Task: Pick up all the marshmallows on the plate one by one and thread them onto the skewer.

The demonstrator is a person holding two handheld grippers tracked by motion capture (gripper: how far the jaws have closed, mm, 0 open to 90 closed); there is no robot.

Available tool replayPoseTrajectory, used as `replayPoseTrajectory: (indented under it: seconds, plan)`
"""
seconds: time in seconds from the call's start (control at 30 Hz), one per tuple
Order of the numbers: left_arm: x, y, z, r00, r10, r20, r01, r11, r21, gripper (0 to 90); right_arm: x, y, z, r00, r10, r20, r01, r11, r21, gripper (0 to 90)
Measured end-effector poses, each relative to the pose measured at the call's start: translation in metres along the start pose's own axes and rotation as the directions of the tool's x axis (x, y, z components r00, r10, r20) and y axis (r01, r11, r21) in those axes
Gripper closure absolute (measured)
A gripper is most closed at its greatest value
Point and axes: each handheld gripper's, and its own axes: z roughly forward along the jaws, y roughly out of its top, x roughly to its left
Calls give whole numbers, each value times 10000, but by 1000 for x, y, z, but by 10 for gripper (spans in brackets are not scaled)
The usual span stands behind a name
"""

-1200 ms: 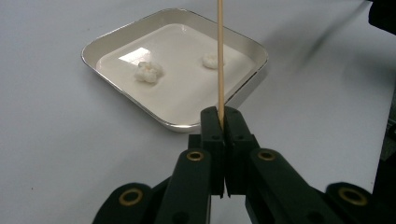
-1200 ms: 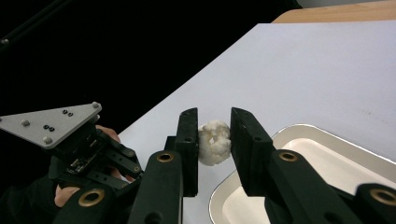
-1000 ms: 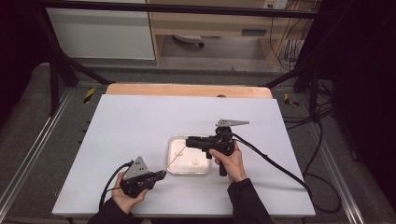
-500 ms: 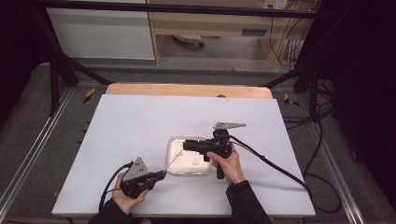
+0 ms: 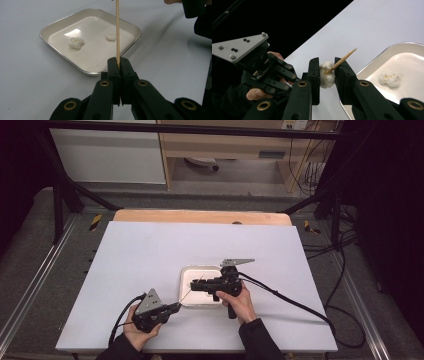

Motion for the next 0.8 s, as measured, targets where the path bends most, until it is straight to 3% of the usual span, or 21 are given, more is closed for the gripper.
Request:
replayPoseTrajectory:
  seconds: [0.63,0.8]
  plan:
    - [-5,4,14,9996,-265,-25,265,9996,-28,886,2,-17,11,9998,-138,144,131,9988,480,746]
    - [-3,4,11,9993,-359,-73,359,9993,-47,885,4,-13,6,9964,-652,550,628,9971,439,607]
